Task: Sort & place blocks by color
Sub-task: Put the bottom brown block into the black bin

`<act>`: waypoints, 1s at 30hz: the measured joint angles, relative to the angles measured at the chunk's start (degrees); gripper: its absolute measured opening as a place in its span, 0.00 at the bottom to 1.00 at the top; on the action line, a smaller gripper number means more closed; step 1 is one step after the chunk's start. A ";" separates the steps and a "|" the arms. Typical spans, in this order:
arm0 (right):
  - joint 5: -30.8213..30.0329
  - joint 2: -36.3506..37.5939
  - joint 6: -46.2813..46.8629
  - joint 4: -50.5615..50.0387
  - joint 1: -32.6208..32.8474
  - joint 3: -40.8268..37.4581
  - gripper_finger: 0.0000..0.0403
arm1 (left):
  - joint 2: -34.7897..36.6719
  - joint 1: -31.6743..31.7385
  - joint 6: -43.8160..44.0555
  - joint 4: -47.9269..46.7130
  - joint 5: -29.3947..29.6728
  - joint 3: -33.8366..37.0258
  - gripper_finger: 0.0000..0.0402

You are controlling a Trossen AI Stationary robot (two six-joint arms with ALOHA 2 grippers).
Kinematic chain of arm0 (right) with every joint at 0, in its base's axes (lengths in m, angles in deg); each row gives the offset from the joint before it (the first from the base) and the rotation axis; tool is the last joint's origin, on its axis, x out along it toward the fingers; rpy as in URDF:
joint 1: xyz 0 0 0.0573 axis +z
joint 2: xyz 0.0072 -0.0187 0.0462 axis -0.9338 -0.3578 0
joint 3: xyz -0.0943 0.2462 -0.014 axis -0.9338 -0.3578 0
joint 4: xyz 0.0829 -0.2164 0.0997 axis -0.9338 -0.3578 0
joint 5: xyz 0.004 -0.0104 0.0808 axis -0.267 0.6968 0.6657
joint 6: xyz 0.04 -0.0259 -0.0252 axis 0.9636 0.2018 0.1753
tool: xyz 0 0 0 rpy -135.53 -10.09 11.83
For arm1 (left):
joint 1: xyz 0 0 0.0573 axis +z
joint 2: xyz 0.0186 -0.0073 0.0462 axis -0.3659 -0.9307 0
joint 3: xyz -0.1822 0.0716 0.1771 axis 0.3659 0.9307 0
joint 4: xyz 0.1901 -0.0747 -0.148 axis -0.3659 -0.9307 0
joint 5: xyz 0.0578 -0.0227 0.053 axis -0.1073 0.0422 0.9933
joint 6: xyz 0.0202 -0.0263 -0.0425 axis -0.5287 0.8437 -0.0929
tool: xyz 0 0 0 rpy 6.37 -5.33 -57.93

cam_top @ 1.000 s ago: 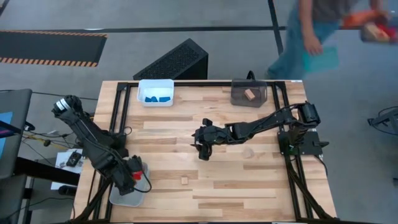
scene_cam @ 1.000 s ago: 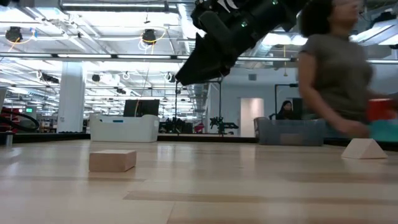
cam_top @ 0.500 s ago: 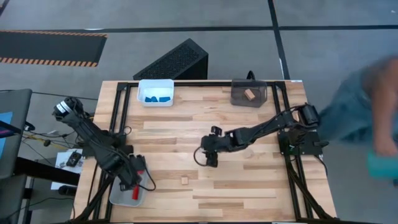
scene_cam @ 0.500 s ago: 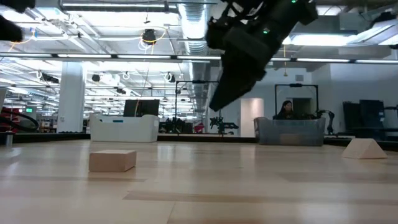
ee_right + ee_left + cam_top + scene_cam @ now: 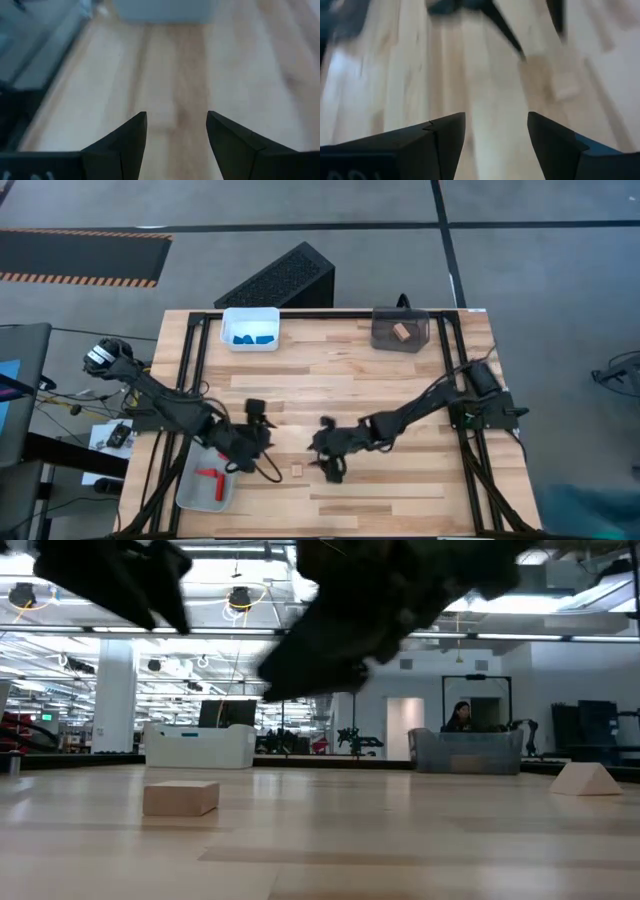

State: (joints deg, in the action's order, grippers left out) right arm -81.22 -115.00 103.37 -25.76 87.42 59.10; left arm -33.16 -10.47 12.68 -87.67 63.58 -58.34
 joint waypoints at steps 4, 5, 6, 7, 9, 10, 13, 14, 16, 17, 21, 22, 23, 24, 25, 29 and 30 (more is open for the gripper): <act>-0.37 -6.72 -4.75 5.89 1.54 2.73 0.57 | -0.04 1.59 -6.01 12.73 -2.82 4.76 0.51; -1.07 -7.84 -5.10 5.82 1.78 3.51 0.57 | -0.04 1.76 -6.65 12.80 -2.39 5.06 0.51; -1.22 -8.95 -5.10 5.95 1.88 4.49 0.57 | -0.07 1.87 -6.99 12.57 -1.49 5.10 0.51; -1.10 -10.07 -5.04 6.24 1.84 5.50 0.57 | -0.07 2.00 -7.44 12.40 -0.25 5.11 0.51; -0.99 -12.56 -4.19 6.63 1.79 7.48 0.57 | -0.07 2.62 -9.05 12.42 2.23 5.11 0.51; -1.09 -13.75 -3.70 6.25 1.76 8.25 0.57 | -0.07 3.07 -10.29 12.59 3.10 5.11 0.51; -1.29 -17.11 -2.57 5.89 1.71 10.99 0.57 | -0.07 5.10 -14.55 13.83 3.38 5.11 0.51; -1.39 -17.60 -2.12 4.56 1.75 11.48 0.57 | -0.07 5.96 -15.64 14.32 2.99 5.11 0.51; -1.92 -18.34 -0.87 2.94 1.76 12.87 0.57 | -0.07 7.69 -16.88 15.56 1.82 5.11 0.51; -1.87 -18.26 -0.60 1.46 1.75 13.04 0.57 | -0.07 8.62 -17.31 15.83 1.38 5.11 0.51; -4.13 -18.04 -0.03 -1.78 1.88 13.16 0.53 | -0.07 11.19 -17.65 15.81 -0.50 5.11 0.51; -4.48 -17.65 0.00 -2.31 1.94 13.11 0.51 | -0.07 11.53 -17.34 15.74 -0.51 5.11 0.51; -4.45 -17.42 0.13 -2.56 1.94 13.02 0.50 | -0.07 11.78 -16.97 15.56 -0.51 5.11 0.51; -4.37 -17.40 0.16 -1.92 1.89 13.00 0.48 | -0.07 11.96 -16.74 15.14 -0.48 5.11 0.51; -4.25 -17.41 0.24 -1.10 1.88 12.94 0.46 | -0.07 11.99 -16.55 14.52 -0.43 5.11 0.51; -4.29 -17.75 -0.69 5.72 1.60 12.68 0.43 | -0.07 11.93 -15.12 11.78 1.71 5.11 0.51; -4.30 -17.77 -1.68 7.88 1.34 12.68 0.43 | -0.07 11.94 -14.46 11.22 2.59 5.11 0.51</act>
State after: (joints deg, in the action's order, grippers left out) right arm -85.52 -132.77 101.69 -17.88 88.76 71.79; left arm -33.23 1.47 -1.78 -76.45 66.18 -53.23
